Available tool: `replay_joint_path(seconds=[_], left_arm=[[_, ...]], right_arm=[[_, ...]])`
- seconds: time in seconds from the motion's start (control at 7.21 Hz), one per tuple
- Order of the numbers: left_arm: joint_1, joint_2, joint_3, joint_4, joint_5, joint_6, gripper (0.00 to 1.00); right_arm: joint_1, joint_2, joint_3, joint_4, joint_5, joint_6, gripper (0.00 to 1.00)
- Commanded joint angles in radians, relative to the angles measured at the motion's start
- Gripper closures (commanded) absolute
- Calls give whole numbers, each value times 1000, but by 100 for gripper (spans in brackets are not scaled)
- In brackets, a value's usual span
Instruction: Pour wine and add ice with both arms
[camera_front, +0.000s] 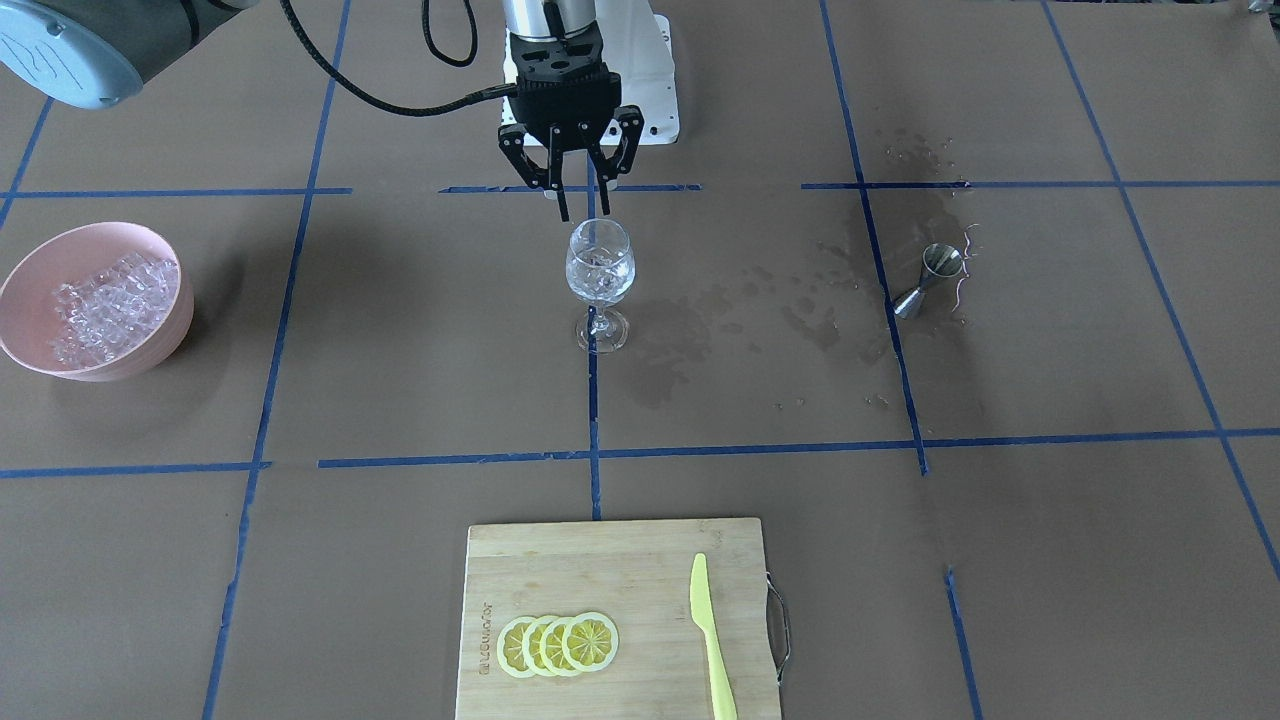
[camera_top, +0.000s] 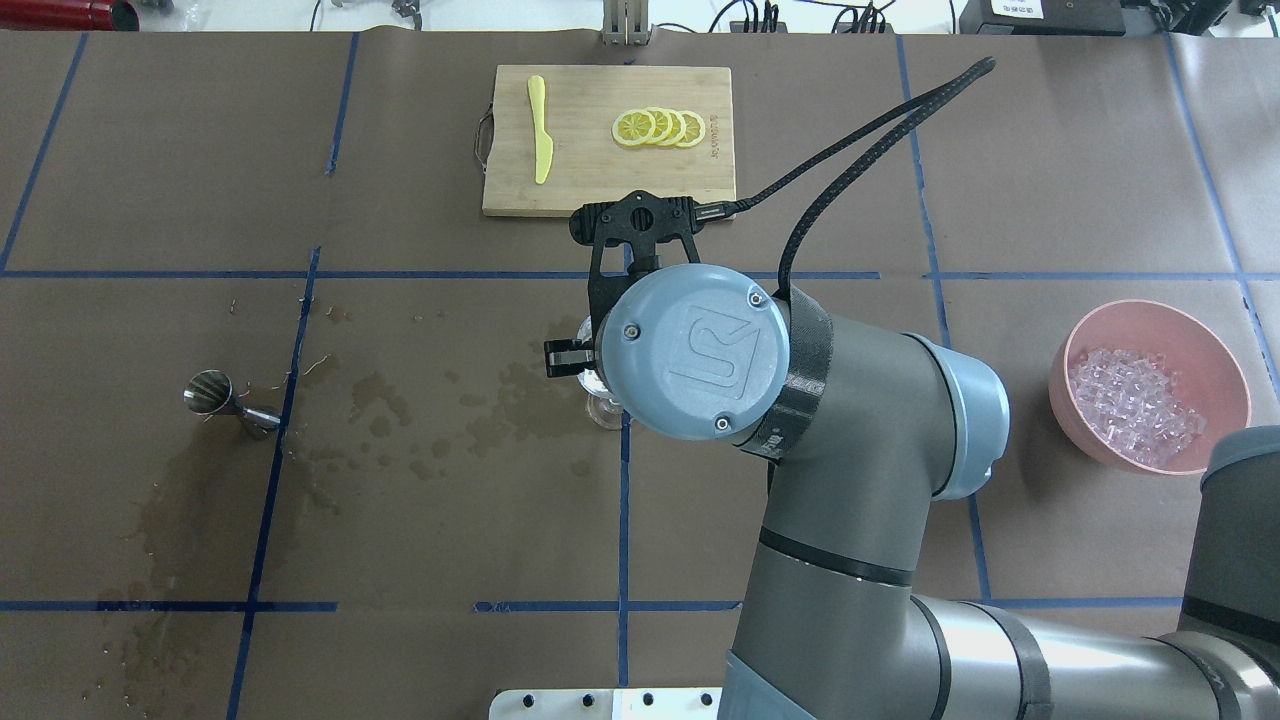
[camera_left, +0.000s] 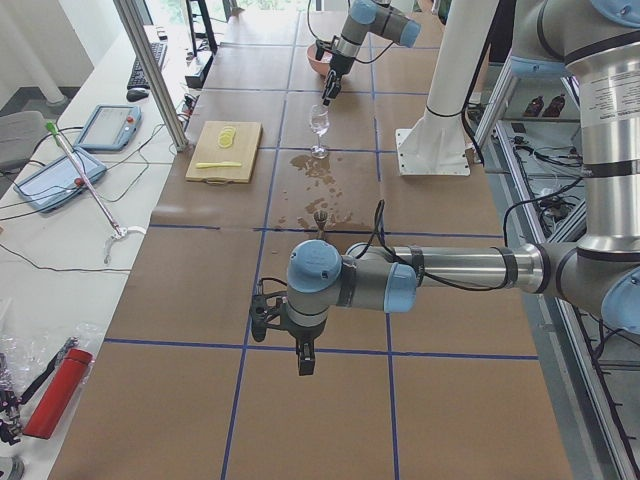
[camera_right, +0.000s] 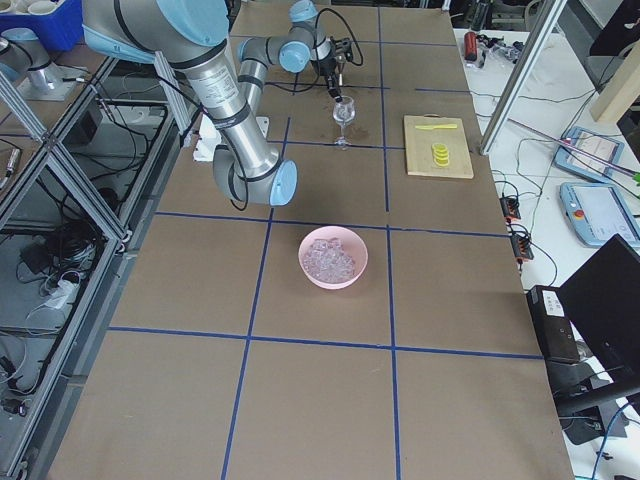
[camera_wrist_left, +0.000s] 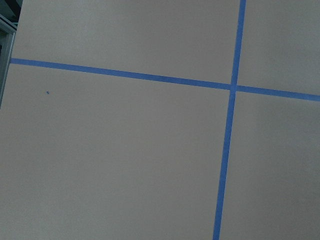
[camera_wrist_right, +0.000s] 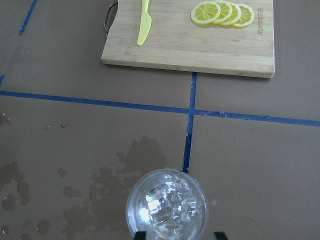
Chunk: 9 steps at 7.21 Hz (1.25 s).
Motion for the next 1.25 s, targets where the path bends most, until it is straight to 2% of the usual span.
replay_joint_path(seconds=[0.0,0.28,0.56,0.69,0.97,1.11], left_arm=[[0,1,0,-2,0,0,0],[0,2,-7,-5,-8,0,0],[3,1,-15,-12,-8,0,0],[6,1,-9,-47,-8,-2,0],[6,1,-6,-46,-9,-3,0],[6,2,-6,-46,-9,-3,0]], right_arm=[[0,4,4,-5,8,0,0],[24,1,56,-95,36,-17,0],[154,-19,73,-116,161,-99,0],[235,-53,73,-114,250,-197,0],[465,-169,73,-105,487,-505,0],[568,-250,73,-103,554,-696,0]])
